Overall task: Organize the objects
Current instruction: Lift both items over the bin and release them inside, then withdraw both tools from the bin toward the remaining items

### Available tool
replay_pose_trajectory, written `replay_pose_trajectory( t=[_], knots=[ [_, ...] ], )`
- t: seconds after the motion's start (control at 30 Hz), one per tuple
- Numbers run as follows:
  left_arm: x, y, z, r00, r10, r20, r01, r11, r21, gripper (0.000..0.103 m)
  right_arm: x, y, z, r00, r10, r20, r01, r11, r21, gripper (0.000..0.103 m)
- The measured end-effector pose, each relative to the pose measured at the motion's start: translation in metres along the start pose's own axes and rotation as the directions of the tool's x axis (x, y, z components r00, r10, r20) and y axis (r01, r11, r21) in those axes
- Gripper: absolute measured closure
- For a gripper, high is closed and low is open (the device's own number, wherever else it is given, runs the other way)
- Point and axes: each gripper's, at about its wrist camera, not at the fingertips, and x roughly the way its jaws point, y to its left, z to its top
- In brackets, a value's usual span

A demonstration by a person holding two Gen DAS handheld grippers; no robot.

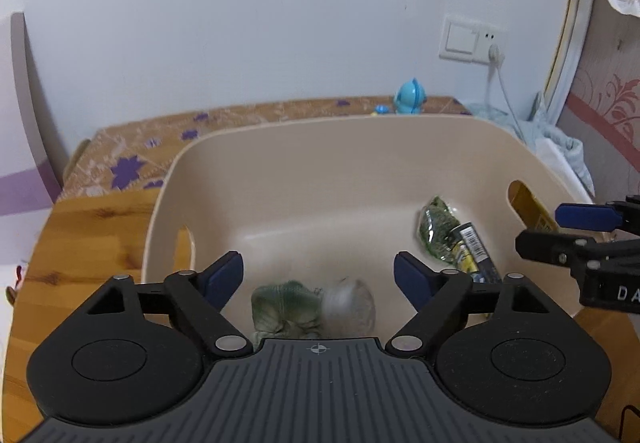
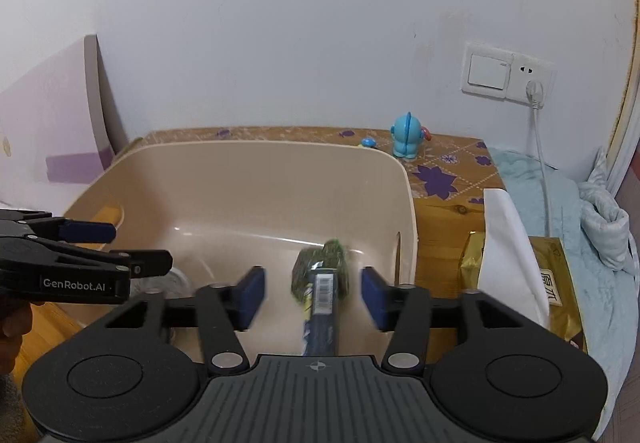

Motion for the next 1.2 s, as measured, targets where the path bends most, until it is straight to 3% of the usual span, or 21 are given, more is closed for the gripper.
replay_pose_trajectory(
  t=[0.07,0.23,0.47,0.77,1.2],
  knots=[
    [-0.008,0.0,0.0,1.0,-0.001,0.016,0.001,1.0,-0.004,0.016,-0.007,0.002,-0.001,1.0,-0.006,0.013,0.006,1.0,-0.002,0.034],
    [-0.028,0.001,-0.007,0.999,0.005,0.039,-0.005,1.0,0.001,0.013,-0.032,0.003,-0.004,0.998,0.021,0.057,-0.022,1.0,0.018,0.0],
    [-0.059,0.005,-0.025,0.997,0.009,0.077,-0.011,1.0,0.028,0.013,-0.062,0.005,-0.011,0.996,0.011,0.093,-0.015,0.999,0.034,0.0],
    [-0.09,0.018,-0.05,0.995,0.011,0.101,-0.014,0.999,0.031,0.012,-0.071,0.01,-0.033,0.998,-0.009,0.054,0.008,1.0,0.006,0.0],
    [-0.064,0.045,-0.087,0.999,0.048,-0.014,-0.048,0.999,-0.009,0.012,-0.054,0.012,-0.072,0.997,-0.052,-0.054,0.051,0.999,-0.019,0.0]
  ],
)
